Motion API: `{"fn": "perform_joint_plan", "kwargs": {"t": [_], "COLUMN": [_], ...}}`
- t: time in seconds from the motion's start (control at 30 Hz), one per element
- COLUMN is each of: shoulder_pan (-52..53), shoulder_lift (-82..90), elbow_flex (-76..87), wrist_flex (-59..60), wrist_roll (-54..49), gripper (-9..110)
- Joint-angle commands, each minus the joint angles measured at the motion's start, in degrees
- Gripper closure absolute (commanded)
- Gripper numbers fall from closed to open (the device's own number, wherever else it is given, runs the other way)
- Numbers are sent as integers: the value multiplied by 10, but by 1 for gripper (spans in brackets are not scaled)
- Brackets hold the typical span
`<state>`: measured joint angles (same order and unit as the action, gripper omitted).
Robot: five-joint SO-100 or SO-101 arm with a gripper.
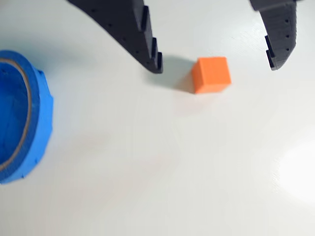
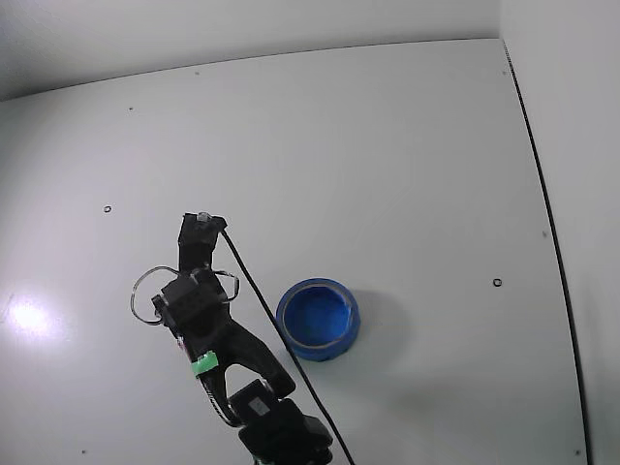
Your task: Grasp a block and put it in the bin.
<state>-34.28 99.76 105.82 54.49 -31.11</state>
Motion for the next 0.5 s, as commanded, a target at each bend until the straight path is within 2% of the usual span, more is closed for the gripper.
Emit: {"fn": "perform_joint_plan", "kwargs": {"t": [0.0, 0.47], "shoulder_pan": [-5, -5], "shoulder_lift": [11, -62], "elbow_flex": [-44, -42], "wrist_flex": [-56, -62], "wrist_roll": [-2, 4], "gripper": [69, 69]}}
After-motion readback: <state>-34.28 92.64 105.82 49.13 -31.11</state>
